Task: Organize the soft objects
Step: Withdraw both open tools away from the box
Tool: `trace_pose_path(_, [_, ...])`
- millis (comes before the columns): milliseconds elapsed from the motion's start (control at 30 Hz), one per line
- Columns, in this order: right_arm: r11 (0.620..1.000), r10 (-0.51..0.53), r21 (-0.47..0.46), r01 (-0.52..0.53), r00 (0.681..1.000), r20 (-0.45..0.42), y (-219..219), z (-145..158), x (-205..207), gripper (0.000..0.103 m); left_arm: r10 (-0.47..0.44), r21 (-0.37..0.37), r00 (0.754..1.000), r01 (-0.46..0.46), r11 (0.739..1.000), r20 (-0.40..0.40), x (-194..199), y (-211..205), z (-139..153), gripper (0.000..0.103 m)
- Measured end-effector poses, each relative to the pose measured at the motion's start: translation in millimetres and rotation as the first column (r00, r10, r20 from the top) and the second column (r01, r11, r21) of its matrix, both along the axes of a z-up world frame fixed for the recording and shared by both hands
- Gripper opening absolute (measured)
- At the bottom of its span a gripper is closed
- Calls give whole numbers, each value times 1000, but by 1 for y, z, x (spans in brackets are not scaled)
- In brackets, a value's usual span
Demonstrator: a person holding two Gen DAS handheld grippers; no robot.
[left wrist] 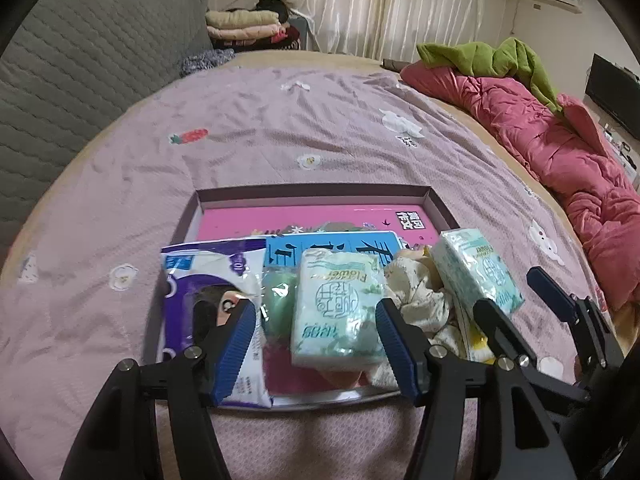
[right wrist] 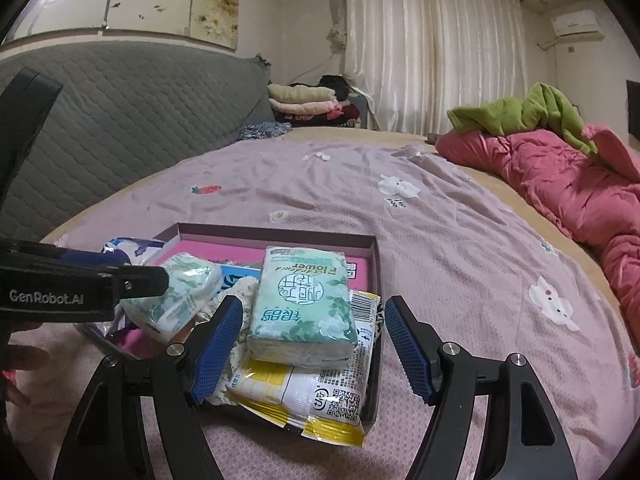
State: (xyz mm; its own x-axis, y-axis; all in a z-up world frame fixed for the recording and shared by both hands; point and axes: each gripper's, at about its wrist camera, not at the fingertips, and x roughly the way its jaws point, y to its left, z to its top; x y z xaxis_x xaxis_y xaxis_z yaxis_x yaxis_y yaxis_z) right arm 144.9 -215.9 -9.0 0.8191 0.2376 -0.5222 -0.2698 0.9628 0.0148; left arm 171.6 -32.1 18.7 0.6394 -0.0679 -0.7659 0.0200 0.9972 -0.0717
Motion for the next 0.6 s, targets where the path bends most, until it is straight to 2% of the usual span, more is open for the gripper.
trace_pose_path(133, [999,-12,36,13,1000,-24,-2,2,-13,75,9,12,999,-9,1000,37,-18,2,5,65])
trace_pose_path(267, [1000,1,14,-2,1000,10,4,12,-34,75,40,-12,998,-40,999,40,-37,10,4,68])
trace_pose_path(433, [1000,-1,17,2,1000,-8,16,15,-54,76,88,-36,996,-87,996,24,-61,27,0,68])
trace_pose_path(600, [1000,-10,-20,10,1000,-12,27,19,-81,76,84,-12,996,-84,996,28,-84,30,1,68])
